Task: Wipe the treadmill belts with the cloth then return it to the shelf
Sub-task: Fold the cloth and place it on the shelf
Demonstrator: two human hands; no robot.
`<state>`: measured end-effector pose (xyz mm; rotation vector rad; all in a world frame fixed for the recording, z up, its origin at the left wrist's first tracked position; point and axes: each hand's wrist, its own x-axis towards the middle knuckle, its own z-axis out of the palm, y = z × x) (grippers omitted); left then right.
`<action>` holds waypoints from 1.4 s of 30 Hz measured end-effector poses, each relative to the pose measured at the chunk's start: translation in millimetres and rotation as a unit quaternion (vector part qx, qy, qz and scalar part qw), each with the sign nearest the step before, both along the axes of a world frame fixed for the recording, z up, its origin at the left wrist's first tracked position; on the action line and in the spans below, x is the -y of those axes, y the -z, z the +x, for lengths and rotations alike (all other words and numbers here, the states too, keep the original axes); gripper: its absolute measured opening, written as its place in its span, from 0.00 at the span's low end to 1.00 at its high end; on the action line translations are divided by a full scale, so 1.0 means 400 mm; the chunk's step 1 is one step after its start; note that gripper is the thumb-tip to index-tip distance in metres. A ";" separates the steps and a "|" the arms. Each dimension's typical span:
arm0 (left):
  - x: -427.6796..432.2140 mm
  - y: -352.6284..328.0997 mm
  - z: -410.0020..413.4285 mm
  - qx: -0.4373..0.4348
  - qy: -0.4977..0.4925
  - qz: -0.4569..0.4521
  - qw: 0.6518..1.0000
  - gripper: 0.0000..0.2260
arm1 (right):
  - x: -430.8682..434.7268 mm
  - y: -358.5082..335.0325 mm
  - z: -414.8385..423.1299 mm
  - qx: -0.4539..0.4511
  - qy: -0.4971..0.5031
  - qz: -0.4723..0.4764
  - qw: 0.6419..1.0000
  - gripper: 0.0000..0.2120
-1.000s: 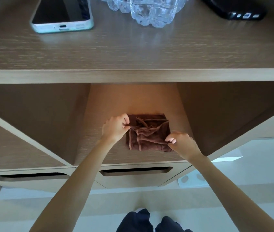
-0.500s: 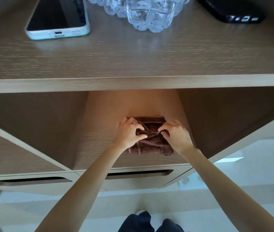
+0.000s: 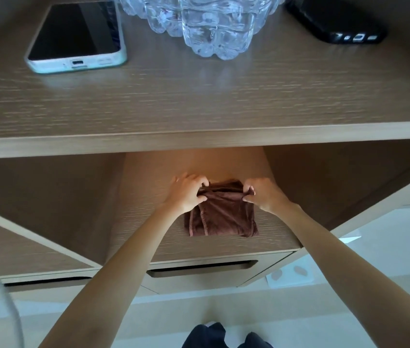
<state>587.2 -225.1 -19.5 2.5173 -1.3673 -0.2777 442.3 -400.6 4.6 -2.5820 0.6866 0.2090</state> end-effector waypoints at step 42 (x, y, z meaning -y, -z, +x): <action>-0.137 -0.005 -0.154 -0.050 -0.205 0.020 0.977 0.09 | -0.147 0.053 -0.162 0.088 0.087 -0.021 0.992 0.05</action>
